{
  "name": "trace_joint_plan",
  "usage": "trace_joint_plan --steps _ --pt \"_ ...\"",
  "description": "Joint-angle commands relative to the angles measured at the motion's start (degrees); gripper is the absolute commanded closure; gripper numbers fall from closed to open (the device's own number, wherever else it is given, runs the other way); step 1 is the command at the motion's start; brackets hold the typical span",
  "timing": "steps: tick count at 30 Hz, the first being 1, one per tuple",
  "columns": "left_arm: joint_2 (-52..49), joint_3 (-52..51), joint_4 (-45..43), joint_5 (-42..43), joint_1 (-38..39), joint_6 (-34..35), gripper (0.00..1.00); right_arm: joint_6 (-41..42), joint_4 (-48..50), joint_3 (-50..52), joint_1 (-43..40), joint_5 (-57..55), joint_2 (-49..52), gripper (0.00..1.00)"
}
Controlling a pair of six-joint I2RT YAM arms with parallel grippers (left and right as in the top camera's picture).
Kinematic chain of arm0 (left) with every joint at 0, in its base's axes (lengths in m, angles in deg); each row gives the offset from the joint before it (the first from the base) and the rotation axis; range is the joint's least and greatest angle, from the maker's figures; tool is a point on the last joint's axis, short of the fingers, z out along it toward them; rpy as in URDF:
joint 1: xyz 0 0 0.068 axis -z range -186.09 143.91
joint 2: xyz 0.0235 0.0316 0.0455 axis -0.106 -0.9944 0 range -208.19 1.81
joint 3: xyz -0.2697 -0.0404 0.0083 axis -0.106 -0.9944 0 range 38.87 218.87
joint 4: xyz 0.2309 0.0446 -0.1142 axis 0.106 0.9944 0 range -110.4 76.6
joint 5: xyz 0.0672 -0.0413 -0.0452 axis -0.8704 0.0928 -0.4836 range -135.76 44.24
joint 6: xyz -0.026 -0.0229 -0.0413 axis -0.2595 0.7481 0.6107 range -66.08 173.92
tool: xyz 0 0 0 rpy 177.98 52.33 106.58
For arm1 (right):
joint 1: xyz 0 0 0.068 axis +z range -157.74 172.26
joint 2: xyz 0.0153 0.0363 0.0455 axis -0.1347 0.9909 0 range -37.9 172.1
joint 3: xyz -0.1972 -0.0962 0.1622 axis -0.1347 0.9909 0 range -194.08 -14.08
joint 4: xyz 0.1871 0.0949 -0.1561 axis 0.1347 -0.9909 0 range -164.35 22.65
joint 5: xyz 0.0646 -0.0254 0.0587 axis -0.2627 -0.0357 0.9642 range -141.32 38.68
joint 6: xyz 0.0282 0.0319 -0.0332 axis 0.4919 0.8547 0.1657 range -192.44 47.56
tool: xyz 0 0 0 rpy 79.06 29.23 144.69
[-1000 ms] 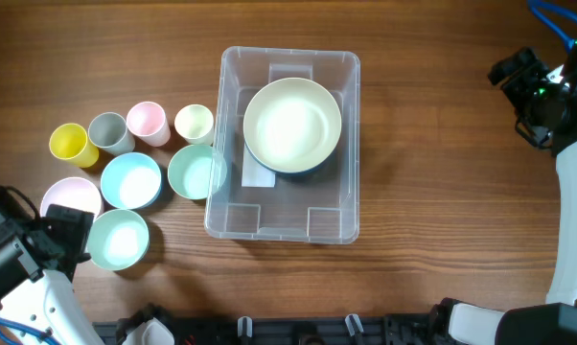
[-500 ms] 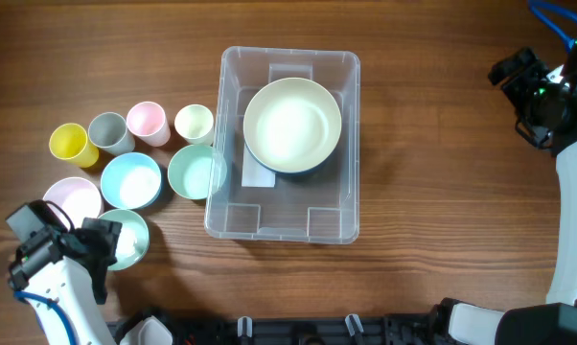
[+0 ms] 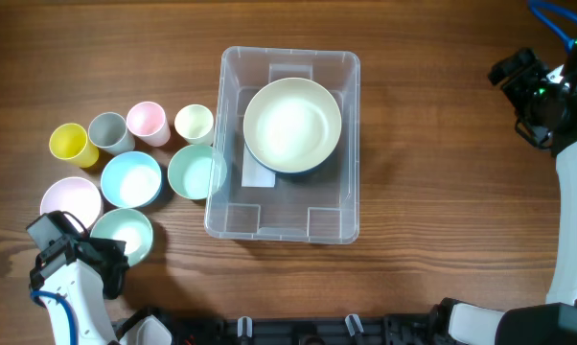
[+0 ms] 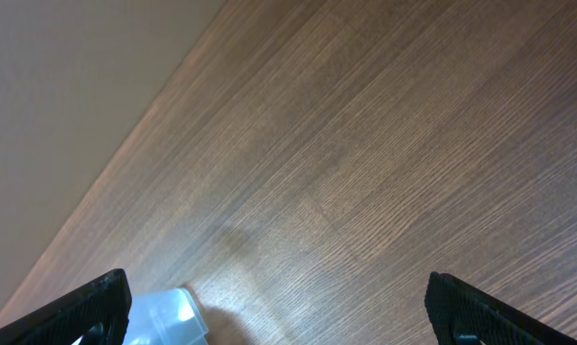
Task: Pack container
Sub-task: 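Reach the left gripper to the mint green bowl and grasp its rim, then place the mint green bowl in the container's front right corner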
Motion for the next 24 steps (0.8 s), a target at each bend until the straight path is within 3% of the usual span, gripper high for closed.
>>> trace_joint_plan --steps 1,8,16,18,21,24 --pt "-0.17 -0.13 1.18 2.12 -0.48 0.13 0.96 0.39 0.11 -0.48 0.09 0.26 0.48 0.00" --pt "1.77 5.09 8.68 7.19 -0.48 -0.35 0.96 0.42 0.11 -0.48 0.09 0.26 0.48 0.00" --pt "11.54 21.68 19.45 8.87 -0.46 -2.12 0.96 0.42 0.13 -0.48 0.09 0.26 0.48 0.00" --pt "13.33 25.88 18.78 10.84 0.02 -2.25 0.96 0.42 0.11 -0.48 0.09 0.26 0.48 0.01" --pt "14.14 30.23 9.77 22.29 4.57 -13.40 0.96 0.42 0.11 -0.48 0.09 0.26 0.48 0.00" --pt "12.63 31.85 3.15 26.01 11.89 -17.88 0.96 0.42 0.13 -0.48 0.09 0.26 0.48 0.00"
